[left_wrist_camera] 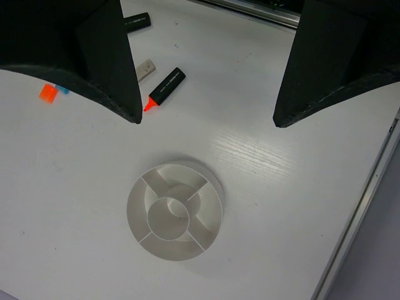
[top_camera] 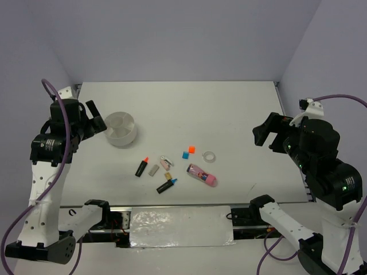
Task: Sort the stationery into containers
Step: Pick up the stationery from the center of the board.
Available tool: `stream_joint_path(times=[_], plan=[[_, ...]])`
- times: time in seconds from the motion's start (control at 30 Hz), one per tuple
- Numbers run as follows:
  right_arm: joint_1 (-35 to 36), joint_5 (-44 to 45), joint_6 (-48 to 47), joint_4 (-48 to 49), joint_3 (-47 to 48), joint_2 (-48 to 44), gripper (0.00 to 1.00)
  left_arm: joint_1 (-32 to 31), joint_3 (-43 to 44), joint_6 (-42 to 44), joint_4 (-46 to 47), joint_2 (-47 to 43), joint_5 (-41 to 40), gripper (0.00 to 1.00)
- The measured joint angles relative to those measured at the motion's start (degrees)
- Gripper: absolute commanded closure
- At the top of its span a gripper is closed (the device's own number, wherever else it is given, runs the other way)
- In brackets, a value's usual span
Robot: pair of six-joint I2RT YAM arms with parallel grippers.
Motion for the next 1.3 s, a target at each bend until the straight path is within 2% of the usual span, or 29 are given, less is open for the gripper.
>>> stream_joint_path(times=[0.23,0.4,0.47,0.53,0.63,0.8,1.03,1.3], plan=[[0.0,1.05,3.15,-1.05,-0.37,0.04,0.0,-2.89,0.0,3.15,1.68,1.05,2.89,0.01],[0.0,2.01,6.69,-2.21,-1.42,0.5,0.0,-7.65,-0.02,5.86,5.27,3.85,7.06,0.01],[0.0,2.99,8.5,-3.19,-1.44,1.22,0.0,-13.4,-0.9,7.58,8.92,5.33,7.5,0.01],[0.0,3.41,9.55,-3.3,-1.86,1.95,0.0,-22.12,-1.86,10.82,12.74,8.41,8.41,0.01],[0.0,3.39,9.29,-3.3,-2.1,2.89,0.0,-33.53,-2.95,17.42,17.81,16.28,10.88,0.01],[0.0,3.32,7.15,-3.85,-0.28,3.91,0.0,-44.7,-8.24,29.62,23.76,28.96,16.68,0.01],[0.0,1.29,2.95,-4.63,-0.13,0.81,0.0,-50.77,-8.9,40.48,29.09,34.16,18.93,0.01],[0.0,-0.35,0.39,-6.45,0.11,-0.85,0.0,-54.4,-6.43,45.42,33.64,44.74,19.58,0.01]])
